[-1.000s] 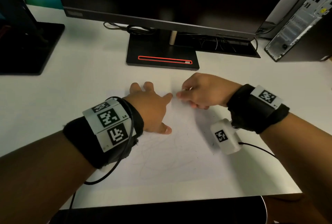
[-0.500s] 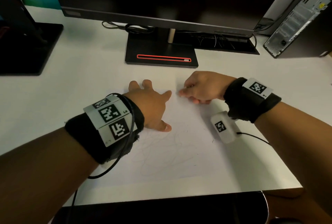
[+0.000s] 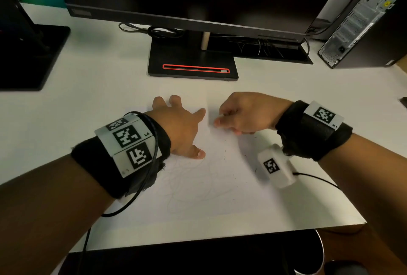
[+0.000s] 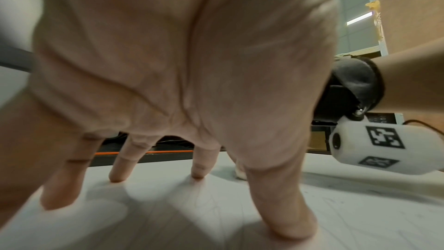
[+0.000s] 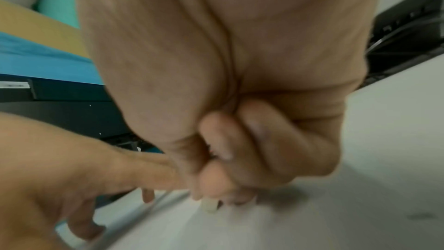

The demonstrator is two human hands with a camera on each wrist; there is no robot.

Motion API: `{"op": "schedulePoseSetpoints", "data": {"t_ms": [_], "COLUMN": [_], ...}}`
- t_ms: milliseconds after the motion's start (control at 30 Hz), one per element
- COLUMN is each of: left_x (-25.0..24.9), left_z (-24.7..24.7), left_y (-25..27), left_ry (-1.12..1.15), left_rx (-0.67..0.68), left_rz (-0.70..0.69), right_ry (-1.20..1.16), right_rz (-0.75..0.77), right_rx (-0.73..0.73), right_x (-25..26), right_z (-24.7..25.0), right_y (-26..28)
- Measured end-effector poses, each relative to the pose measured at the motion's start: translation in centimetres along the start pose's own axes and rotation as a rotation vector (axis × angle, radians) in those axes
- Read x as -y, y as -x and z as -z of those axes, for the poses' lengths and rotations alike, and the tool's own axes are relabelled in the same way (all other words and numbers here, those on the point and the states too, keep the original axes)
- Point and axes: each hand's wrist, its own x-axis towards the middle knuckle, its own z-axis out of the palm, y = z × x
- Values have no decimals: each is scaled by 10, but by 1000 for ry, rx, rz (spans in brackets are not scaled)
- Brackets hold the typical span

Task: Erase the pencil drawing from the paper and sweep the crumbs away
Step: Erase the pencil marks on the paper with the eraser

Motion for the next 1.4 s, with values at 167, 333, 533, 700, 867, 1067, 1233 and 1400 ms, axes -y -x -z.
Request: {"op": "schedulePoseSetpoints", "data": {"t_ms": [167, 333, 533, 700, 867, 1067, 1233, 1400], "left_x": [0, -1, 1, 4, 5, 4, 6, 13], "left_z": [0, -1, -5, -13, -11, -11, -9, -8], "left_y": [2, 1, 0, -3, -2, 4, 6, 9], "left_ry": [4, 4, 54, 121, 137, 113, 82, 20], "left_rx": [5, 9, -14, -30, -22, -32, -6, 55], "left_rz": [4, 14, 18, 3, -2, 4, -2, -36], "right_ry": [8, -26, -189, -1404, -1748, -2055, -2057, -1916], "right_rz": [-75, 16, -156, -112, -83, -251, -112, -234], "right_rx": [-37, 24, -163, 8, 282, -430, -219, 34], "right_x": [-8, -1, -31, 8, 33, -28, 8, -2], "right_z": [9, -7, 3, -42, -105, -76, -92, -102], "right_y": [0, 6, 14, 80, 117, 104, 116, 111]}}
